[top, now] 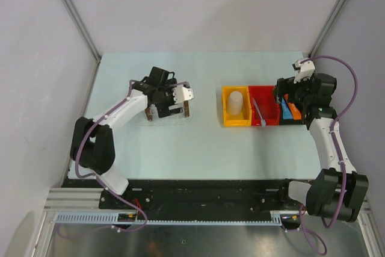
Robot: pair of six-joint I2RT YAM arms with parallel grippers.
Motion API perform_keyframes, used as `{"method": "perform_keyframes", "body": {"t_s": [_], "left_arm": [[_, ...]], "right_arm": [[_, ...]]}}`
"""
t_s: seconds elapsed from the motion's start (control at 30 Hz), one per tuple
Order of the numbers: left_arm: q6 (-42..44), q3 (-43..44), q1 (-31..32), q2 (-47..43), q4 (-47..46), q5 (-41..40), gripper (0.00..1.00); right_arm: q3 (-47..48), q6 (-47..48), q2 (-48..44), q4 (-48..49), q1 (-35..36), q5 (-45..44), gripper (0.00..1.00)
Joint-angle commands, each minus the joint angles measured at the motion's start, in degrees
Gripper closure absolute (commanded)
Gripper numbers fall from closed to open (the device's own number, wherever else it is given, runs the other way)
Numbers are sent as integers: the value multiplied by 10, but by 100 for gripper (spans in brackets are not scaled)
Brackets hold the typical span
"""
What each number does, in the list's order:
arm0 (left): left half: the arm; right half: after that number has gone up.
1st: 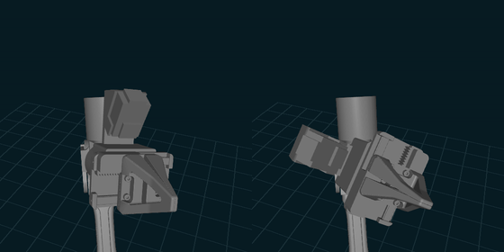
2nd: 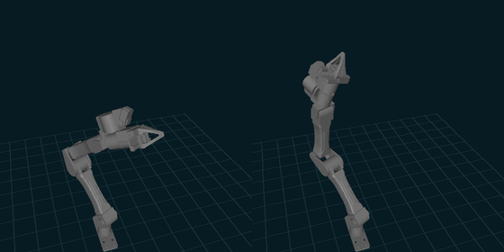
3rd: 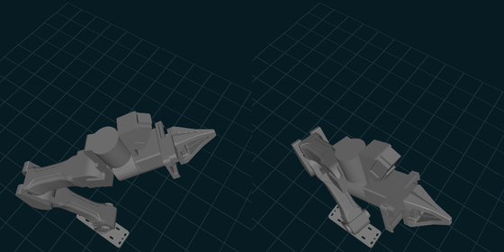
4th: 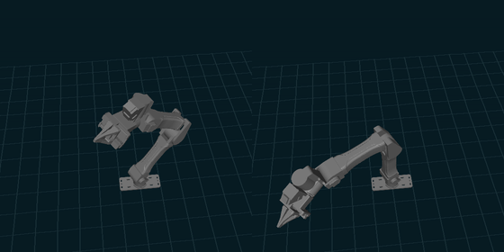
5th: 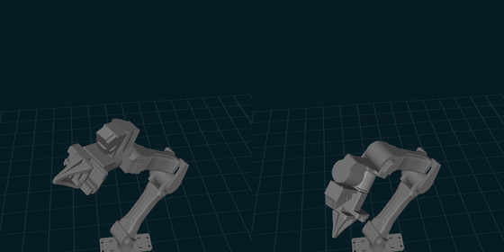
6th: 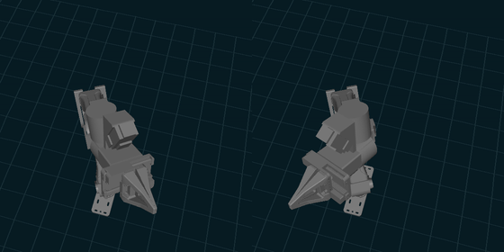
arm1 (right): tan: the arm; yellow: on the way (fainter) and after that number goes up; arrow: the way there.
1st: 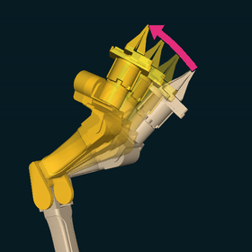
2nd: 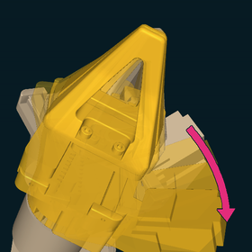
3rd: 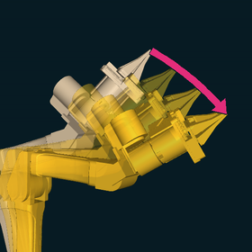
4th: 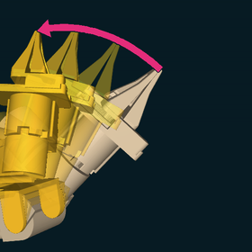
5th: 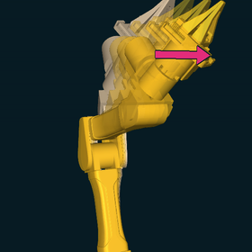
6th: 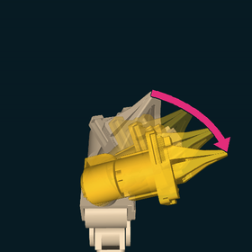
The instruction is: Prepare toiletry sets of a toothbrush and toothpaste on the tray
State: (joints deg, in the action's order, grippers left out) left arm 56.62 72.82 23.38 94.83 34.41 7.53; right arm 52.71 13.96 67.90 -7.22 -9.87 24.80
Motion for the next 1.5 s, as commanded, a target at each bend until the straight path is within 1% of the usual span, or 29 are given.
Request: {"method": "perform_keyframes", "body": {"t_s": [0.0, 0.13, 0.23, 0.47, 0.67, 0.73, 0.83, 0.93, 1.07, 1.1, 1.23, 1.37, 1.47], "left_arm": [[20, -19, 11, -50, 6, 2, 0], [14, -26, 11, -76, 7, 18, 0], [-17, -16, 11, -87, 7, 39, 0], [-106, -1, 4, -95, 4, 46, 0], [-193, 3, -27, -92, -9, 65, 0], [-226, 6, -38, -87, -19, 75, 0], [-260, 16, -40, -69, -43, 71, 0], [-301, 53, -40, -30, -56, 58, 1], [-341, 131, -39, 34, -65, 29, 2], [-345, 143, -37, 62, -65, 21, 2], [-349, 189, -33, 123, -66, 13, 2], [-346, 224, -32, 163, -67, 13, 2], [-341, 230, -26, 181, -68, 16, 2]], "right_arm": [[1, -4, -15, 7, -2, 10, 0], [1, -5, -14, 6, 4, 8, 0], [1, -7, -17, 9, 19, -6, 0], [1, -4, -31, 20, 70, -46, 0], [1, -8, -30, 27, 97, -65, 0], [1, -2, -31, 33, 130, -82, 0], [1, 11, -26, 39, 157, -107, 0], [1, 14, -12, 43, 172, -124, 0], [1, 15, -4, 38, 178, -126, 0], [1, 16, -5, 39, 178, -128, 0], [1, 16, -8, 36, 173, -127, 0], [1, 16, -7, 32, 166, -116, 0], [1, 15, -8, 32, 163, -113, 0]]}}
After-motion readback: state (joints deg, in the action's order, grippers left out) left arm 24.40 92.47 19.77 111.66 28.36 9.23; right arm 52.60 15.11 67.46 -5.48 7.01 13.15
